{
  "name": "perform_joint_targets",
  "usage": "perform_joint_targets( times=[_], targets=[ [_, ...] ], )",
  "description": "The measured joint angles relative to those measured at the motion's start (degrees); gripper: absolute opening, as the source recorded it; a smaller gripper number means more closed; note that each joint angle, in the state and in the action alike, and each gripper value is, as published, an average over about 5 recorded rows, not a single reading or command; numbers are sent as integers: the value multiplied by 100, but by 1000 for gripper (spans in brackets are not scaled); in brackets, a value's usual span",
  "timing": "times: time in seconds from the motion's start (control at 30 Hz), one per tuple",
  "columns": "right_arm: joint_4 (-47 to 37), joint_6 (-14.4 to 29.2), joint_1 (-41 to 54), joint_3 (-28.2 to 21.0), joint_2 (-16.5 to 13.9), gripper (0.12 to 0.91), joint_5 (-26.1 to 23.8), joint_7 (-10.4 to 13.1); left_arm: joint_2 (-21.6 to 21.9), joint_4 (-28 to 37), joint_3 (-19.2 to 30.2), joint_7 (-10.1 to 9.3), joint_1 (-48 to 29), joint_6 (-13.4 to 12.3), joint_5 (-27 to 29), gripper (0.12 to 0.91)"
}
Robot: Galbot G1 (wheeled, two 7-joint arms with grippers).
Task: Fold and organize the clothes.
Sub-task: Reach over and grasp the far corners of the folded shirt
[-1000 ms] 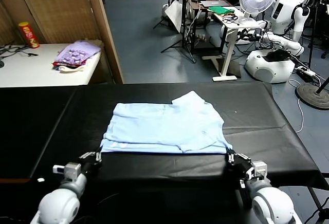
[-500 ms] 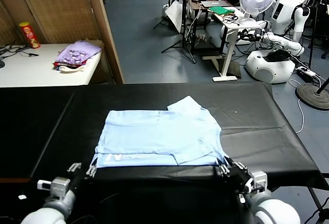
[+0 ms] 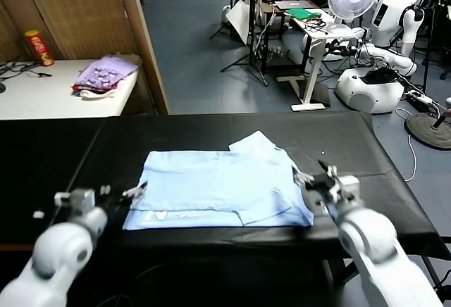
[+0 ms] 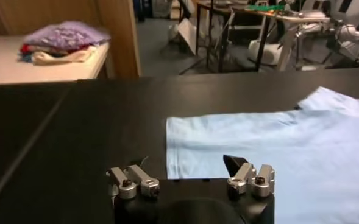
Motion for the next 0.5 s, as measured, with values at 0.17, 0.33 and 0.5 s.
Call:
perform_joint_targets(
  times=[0.17,0.33,0.5],
  targets=[
    [-1084,-136,698,-307,401,798,-40,-82,-118,1053,552,134,-1101,42,-59,798],
    [-1827,-64,1112,-460,705,798,-179,-260,-175,1802,892,239,-1696,169,-176,798],
    [-2307,-41,1311,-486,894,763,-203,-351,-232,2222,1061,395,-1957,242,-277,790]
  ],
)
